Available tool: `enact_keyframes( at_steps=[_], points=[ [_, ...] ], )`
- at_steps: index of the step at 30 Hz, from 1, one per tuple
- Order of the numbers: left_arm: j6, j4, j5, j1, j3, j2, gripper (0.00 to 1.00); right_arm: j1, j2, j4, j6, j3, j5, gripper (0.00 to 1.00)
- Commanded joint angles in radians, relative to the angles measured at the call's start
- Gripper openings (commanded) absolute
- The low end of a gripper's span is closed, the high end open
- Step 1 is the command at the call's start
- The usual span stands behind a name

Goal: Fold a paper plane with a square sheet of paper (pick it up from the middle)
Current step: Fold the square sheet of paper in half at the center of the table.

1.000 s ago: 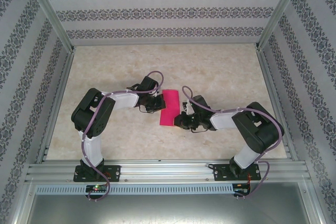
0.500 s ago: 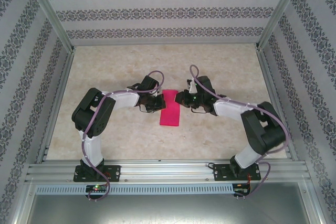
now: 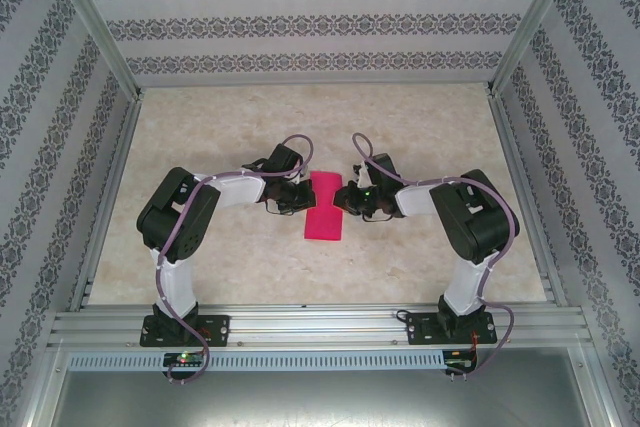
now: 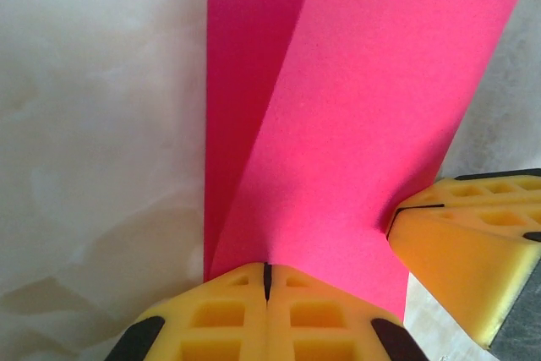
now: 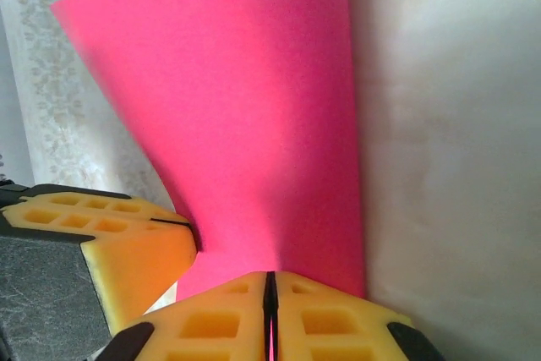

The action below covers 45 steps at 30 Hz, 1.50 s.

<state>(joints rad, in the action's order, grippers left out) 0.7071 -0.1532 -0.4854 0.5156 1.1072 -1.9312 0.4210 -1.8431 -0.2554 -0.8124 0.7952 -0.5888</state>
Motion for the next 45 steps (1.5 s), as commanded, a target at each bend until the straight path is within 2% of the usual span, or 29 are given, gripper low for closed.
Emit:
enact_keyframes(
  at_steps=[1,7,20,24,31,38,45],
  points=[
    [-0.027,-0.121,0.053,0.012,-0.008,-0.053,0.00,-0.004,0.000,0.086,0.029,-0.010,0.029,0.12],
    [-0.026,-0.118,0.052,0.012,-0.008,-0.056,0.00,-0.009,0.097,0.108,0.042,0.056,-0.042,0.14],
    [-0.028,-0.116,0.046,0.013,-0.010,-0.059,0.00,-0.032,-0.021,0.150,0.089,0.113,0.015,0.14],
    [-0.030,-0.117,0.047,0.012,-0.012,-0.059,0.00,-0.021,-0.051,0.241,0.109,0.125,0.076,0.14],
    [-0.035,-0.125,0.057,0.012,-0.012,-0.055,0.00,-0.015,0.024,0.321,0.121,0.192,0.069,0.14],
    [-0.036,-0.127,0.055,0.013,-0.010,-0.058,0.00,-0.040,0.001,0.270,0.101,0.248,-0.001,0.14],
    [-0.034,-0.126,0.054,0.013,-0.012,-0.050,0.00,-0.042,-0.084,0.209,0.067,0.230,0.012,0.14]
  ],
)
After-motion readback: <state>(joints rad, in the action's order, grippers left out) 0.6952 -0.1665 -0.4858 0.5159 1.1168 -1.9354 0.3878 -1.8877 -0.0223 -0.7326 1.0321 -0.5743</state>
